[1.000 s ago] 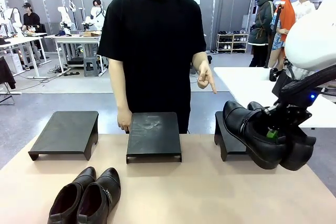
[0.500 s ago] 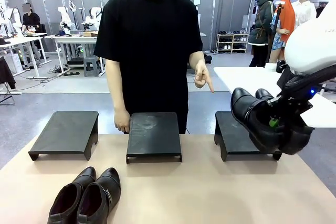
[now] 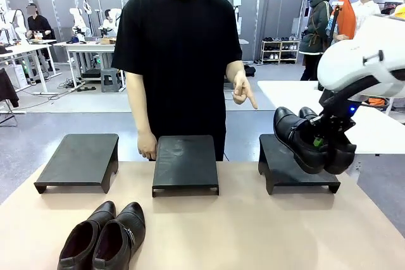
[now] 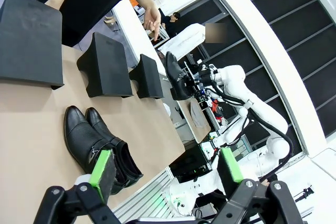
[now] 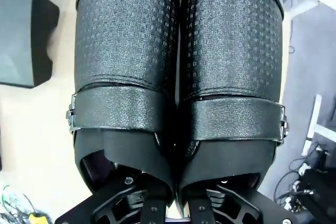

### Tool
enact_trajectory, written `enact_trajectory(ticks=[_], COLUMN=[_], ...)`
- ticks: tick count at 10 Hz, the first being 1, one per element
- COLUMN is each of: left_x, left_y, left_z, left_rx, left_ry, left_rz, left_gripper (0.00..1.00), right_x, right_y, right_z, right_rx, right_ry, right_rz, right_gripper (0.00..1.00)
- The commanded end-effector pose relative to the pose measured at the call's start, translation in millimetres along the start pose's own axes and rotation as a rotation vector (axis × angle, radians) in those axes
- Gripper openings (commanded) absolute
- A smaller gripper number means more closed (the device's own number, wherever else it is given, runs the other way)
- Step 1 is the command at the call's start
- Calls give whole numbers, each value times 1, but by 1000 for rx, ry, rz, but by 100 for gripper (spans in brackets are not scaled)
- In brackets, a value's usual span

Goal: Place the shoes on the stand as instructed by the person.
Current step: Pick up one pair of Shoes and place it on the Shoes Stand indicated by the person.

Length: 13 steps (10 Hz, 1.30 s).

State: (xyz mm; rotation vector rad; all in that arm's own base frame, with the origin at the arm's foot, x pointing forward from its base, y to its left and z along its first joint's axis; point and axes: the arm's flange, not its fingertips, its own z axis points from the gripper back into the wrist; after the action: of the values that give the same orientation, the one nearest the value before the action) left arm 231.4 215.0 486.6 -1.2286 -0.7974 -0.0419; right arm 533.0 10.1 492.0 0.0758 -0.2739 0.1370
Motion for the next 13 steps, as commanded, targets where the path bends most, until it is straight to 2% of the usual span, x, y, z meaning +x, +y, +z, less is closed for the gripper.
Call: enact_trajectory(ticks=[1, 5, 8, 13], left_x=[2, 2, 2, 2], left_y=[0, 0, 0, 0], left_z=[2, 2, 2, 2], left_rx=[-14, -14, -14, -14], left_ry=[1, 1, 1, 1], left_rz=[-20, -20, -20, -20], left_gripper=[100, 100, 100, 100], right_x=[23, 51, 60, 71], right_y=[5, 8, 12, 11], right_z=[-5, -48, -63, -90], right_rx=[-60, -87, -98, -111], right_ry=[-35, -59, -90, -81], right_rz=[-4, -27, -32, -72], right_gripper=[8, 8, 8, 8])
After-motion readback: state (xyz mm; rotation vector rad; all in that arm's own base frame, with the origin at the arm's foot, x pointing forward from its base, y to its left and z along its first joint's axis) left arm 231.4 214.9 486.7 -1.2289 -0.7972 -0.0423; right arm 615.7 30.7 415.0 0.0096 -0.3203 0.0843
